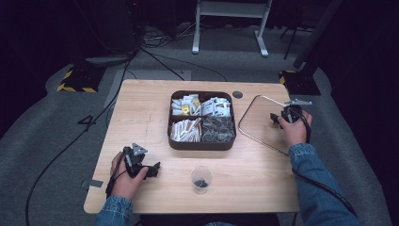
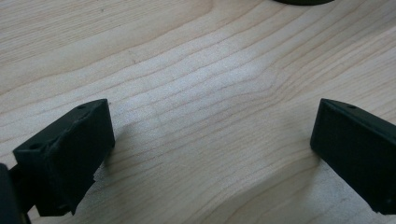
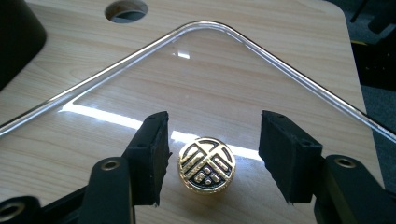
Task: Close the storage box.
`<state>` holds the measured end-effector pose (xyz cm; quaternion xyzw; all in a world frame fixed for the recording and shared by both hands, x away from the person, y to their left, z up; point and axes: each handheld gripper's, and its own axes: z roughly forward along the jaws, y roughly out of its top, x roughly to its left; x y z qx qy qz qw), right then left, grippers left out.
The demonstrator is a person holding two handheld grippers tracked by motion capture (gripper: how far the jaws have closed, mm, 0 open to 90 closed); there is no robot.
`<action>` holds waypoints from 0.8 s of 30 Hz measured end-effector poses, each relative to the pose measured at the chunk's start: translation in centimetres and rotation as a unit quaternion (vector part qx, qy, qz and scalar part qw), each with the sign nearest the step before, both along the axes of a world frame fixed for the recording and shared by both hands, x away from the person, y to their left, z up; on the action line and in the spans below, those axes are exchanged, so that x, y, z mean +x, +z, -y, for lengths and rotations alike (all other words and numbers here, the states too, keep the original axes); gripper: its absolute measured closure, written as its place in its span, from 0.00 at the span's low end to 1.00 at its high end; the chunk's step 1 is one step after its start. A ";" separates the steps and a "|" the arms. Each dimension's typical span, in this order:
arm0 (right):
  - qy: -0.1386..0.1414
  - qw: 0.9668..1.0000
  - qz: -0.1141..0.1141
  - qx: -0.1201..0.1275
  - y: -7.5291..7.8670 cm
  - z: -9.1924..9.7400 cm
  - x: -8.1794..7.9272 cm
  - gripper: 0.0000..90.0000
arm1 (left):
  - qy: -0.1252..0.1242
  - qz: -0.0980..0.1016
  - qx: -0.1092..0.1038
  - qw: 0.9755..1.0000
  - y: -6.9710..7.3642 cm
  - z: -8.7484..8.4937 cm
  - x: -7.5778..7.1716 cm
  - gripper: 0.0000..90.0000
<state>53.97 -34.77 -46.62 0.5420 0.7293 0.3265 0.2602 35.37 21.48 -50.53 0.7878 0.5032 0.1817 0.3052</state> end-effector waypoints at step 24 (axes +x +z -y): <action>-0.012 1.000 -0.028 0.003 -2.4 -0.4 0.4 0.66 | 0.000 0.000 0.000 1.000 0.0 0.0 0.0 0.00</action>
